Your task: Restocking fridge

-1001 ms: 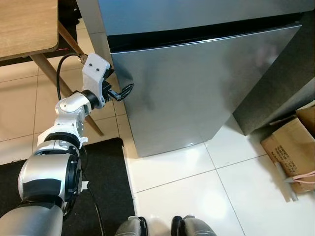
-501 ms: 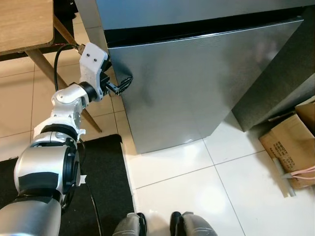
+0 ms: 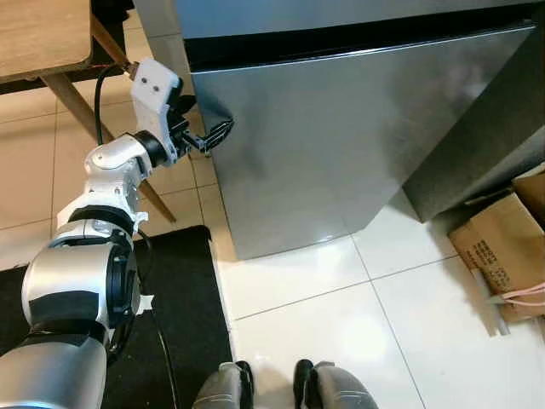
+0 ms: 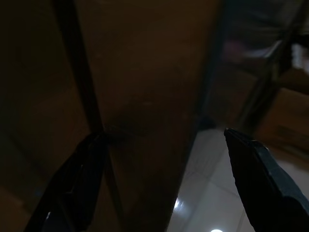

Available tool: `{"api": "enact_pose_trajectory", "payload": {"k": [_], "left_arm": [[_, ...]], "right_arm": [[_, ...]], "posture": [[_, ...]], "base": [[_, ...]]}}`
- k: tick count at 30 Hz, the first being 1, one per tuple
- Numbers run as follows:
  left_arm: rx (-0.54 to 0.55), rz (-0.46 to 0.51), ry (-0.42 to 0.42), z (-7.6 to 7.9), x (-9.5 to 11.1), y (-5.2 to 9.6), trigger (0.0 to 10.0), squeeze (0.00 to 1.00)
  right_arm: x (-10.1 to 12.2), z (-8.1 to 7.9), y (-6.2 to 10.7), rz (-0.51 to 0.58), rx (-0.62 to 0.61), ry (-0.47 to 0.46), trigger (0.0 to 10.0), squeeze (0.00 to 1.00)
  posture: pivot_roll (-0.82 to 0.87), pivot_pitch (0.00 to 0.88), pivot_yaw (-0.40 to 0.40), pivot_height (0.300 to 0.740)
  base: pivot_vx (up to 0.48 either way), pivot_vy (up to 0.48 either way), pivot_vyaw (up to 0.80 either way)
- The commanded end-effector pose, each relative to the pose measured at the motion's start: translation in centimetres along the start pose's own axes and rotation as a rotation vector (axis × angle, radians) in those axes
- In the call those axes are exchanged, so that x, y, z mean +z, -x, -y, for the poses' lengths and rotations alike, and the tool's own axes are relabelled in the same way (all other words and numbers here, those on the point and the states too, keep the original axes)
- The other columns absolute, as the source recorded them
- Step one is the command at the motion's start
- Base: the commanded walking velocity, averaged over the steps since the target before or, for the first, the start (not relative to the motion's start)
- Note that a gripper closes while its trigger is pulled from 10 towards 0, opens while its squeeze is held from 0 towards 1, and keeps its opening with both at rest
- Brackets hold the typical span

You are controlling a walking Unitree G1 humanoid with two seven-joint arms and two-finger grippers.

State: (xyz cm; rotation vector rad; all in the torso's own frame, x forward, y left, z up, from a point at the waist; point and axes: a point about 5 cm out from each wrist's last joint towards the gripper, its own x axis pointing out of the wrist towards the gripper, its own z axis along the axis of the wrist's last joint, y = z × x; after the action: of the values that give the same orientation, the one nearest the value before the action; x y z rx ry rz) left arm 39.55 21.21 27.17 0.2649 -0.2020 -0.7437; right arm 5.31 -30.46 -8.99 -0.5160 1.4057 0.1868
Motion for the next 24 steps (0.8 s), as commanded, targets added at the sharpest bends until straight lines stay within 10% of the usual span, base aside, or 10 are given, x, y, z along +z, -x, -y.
{"api": "enact_pose_trajectory", "payload": {"k": [1, 24], "left_arm": [[-0.246, -0.021, 0.011, 2.7, -0.6, -1.7, 10.0, 0.0], [-0.581, -0.005, 0.067, 6.0, -1.5, -2.5, 10.0, 0.0]], "right_arm": [[-1.4, 0.0, 0.2, -0.043, -0.001, 0.005, 10.0, 0.0], [-0.5, -0.7, -0.1, -0.027, 0.003, -0.013, 10.0, 0.0]], "posture": [[-0.25, 0.383, -0.07, 0.74], [-0.24, 0.338, -0.047, 0.74]], "base": [[0.0, 0.0, 0.0], [0.0, 0.0, 0.0]]}}
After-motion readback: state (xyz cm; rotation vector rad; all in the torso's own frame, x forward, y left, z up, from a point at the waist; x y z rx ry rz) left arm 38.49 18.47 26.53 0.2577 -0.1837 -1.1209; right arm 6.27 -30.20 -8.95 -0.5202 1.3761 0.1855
